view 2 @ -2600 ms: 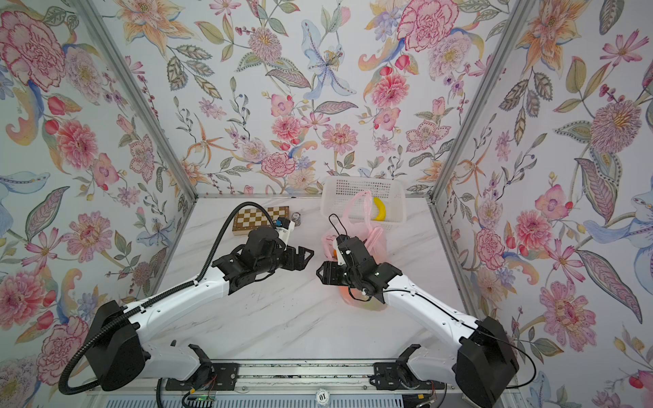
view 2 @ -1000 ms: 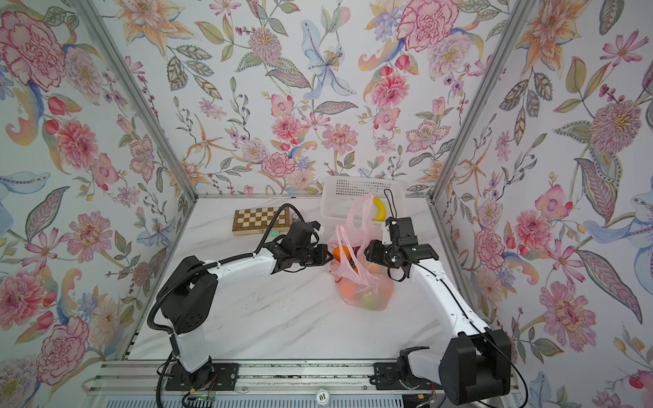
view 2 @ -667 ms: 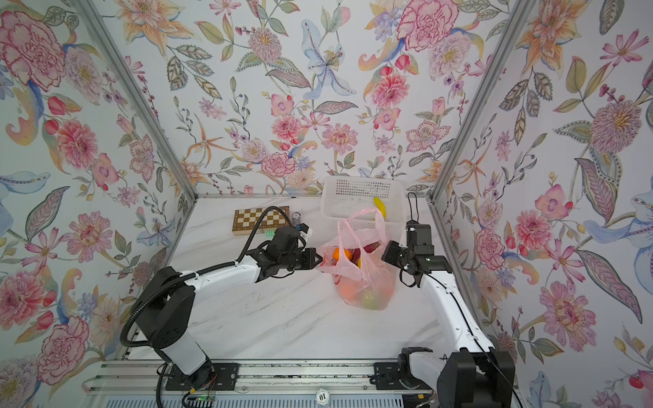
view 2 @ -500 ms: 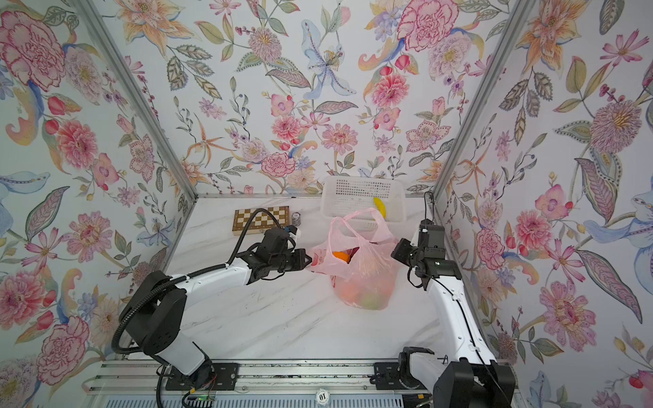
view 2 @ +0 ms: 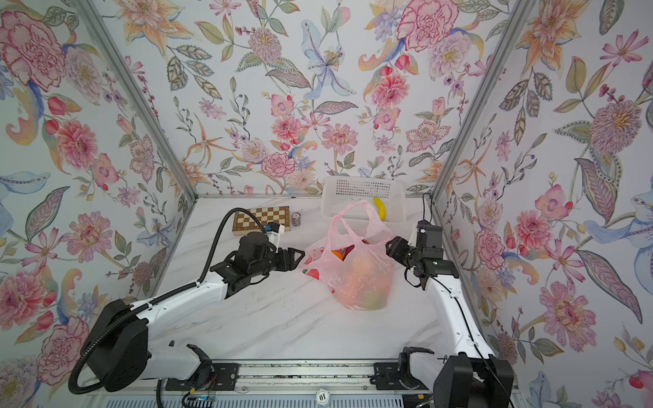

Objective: Untie the knot of the plastic bag and take out the fruit
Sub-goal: Open the plastic bag at the center of the table.

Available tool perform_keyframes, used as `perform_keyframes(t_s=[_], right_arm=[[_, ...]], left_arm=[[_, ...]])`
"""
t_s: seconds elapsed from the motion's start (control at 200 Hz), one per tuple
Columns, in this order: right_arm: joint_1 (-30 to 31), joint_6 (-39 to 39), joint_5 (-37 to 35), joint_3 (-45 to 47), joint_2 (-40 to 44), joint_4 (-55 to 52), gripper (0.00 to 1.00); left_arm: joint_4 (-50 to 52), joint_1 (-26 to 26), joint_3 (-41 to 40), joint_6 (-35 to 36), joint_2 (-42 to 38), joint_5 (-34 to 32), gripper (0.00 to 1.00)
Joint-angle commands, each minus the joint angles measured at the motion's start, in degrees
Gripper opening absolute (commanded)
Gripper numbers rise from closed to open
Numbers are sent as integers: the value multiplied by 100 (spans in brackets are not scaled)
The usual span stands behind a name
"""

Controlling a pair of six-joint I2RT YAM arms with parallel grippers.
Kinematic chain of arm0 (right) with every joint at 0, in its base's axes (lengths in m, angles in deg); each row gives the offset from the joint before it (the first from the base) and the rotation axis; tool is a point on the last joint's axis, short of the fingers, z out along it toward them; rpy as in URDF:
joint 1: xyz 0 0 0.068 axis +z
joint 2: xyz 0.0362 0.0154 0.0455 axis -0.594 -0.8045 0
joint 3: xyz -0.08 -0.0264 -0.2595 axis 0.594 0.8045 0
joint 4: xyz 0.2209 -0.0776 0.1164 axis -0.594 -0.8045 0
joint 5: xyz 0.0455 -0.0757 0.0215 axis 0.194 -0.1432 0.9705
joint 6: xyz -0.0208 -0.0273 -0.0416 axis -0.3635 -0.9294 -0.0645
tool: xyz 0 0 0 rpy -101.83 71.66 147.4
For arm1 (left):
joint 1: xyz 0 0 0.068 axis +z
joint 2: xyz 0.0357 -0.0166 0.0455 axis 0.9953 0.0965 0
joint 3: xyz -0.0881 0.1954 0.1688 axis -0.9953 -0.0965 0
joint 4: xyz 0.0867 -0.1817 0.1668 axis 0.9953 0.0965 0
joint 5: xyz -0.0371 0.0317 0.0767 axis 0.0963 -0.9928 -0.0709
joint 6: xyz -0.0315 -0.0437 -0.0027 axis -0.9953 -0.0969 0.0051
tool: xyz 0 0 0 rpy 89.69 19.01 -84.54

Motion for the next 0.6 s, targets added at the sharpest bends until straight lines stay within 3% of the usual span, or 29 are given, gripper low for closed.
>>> perform_keyframes(t_s=[0.0, 0.245, 0.445, 0.595], right_arm=[[186, 20, -278, -243, 547, -166, 67], [1853, -345, -1137, -800, 750, -353, 80], [2907, -919, -1439, -1693, -485, -420, 90], [3008, -1297, -1706, -2275, -1396, -357, 93]], left_arm=[[47, 9, 652, 1085, -56, -298, 73], [702, 21, 1733, 1594, 350, -131, 73], [646, 19, 1612, 1594, 158, 230, 73], [614, 20, 1324, 1577, -89, 257, 75]])
